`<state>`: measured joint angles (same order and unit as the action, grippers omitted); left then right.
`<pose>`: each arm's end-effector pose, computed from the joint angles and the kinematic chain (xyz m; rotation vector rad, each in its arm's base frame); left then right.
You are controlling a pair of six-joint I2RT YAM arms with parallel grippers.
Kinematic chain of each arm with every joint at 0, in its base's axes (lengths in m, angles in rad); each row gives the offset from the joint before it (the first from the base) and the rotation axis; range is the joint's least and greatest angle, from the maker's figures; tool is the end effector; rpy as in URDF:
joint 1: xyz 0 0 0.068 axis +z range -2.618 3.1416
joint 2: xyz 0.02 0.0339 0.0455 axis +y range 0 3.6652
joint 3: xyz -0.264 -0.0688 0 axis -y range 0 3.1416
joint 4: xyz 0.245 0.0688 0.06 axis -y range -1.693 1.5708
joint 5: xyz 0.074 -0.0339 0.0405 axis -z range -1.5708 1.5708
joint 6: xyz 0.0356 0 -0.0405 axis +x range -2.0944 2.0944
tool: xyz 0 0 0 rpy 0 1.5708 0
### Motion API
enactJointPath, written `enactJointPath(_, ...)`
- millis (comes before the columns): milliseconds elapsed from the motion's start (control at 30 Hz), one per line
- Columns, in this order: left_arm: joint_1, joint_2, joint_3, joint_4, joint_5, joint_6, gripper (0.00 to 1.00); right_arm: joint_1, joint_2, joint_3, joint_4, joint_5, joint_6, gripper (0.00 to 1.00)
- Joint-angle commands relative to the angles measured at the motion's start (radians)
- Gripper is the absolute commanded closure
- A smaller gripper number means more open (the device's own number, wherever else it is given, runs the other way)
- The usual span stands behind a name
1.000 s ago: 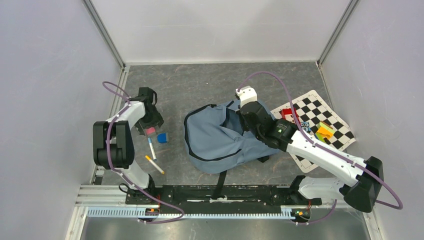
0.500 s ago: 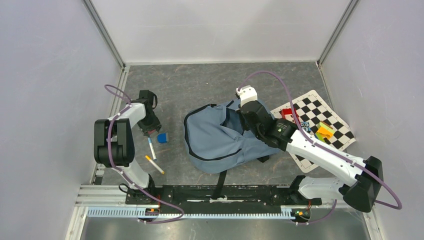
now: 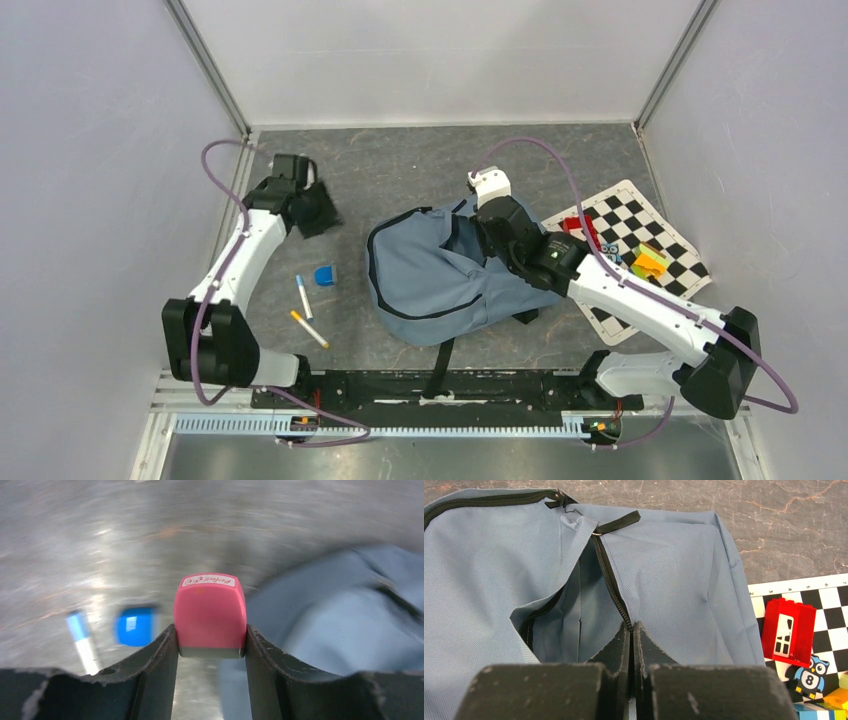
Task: Pack the student bag
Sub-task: Pick up the stationery from the center of the board, then place the stationery in the student bag.
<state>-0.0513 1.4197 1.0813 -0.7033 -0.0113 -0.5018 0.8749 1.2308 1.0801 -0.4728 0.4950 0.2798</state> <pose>0.2862 -0.0143 0.2551 -0.5899 2.5567 -0.1798 0.1852 0.1954 0.3234 -0.3550 2.0836 0.1426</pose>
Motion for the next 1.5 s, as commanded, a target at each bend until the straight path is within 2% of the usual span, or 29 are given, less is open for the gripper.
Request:
enactJointPath(0,-0.187,-0.062,0.152,-0.059,0.292,0.012,0.56,-0.017,0.015,0.090,0.064,0.029,-0.037,1.00)
enactJointPath(67,-0.287,-0.051,0.176,-0.039,0.387,-0.011,0.55,-0.018,0.029,0.107,0.064,0.023,-0.042,1.00)
enactJointPath(167,-0.412,-0.032,0.141,0.090,0.554,-0.018,0.54,-0.019,0.049,0.126,0.065,0.009,-0.051,1.00)
enactJointPath(267,-0.470,0.011,0.123,0.196,0.651,-0.081,0.58,-0.020,0.063,0.139,0.065,-0.003,-0.057,1.00)
enactJointPath(533,-0.559,0.104,0.147,0.465,0.732,-0.261,0.60,-0.024,0.060,0.133,0.073,-0.009,-0.065,1.00)
enactJointPath(800,-0.586,0.205,0.183,0.515,0.728,-0.300,0.61,-0.028,0.043,0.121,0.073,0.000,-0.071,1.00)
enactJointPath(967,-0.588,0.247,0.210,0.430,0.686,-0.280,0.61,-0.033,0.042,0.122,0.073,0.002,-0.071,1.00)
enactJointPath(1033,-0.590,0.247,0.209,0.411,0.670,-0.273,0.55,-0.033,0.040,0.121,0.074,0.003,-0.071,1.00)
enactJointPath(1133,-0.590,0.248,0.211,0.401,0.664,-0.271,0.38,-0.037,0.042,0.121,0.074,0.002,-0.069,1.00)
enactJointPath(1233,-0.591,0.245,0.218,0.386,0.649,-0.261,0.26,-0.037,0.041,0.121,0.074,0.000,-0.067,1.00)
enactJointPath(1367,-0.591,0.225,0.216,0.375,0.608,-0.243,0.23,-0.038,0.039,0.119,0.074,0.001,-0.065,1.00)
enactJointPath(1467,-0.591,0.167,0.207,0.349,0.516,-0.196,0.22,-0.039,0.037,0.117,0.074,0.006,-0.064,1.00)
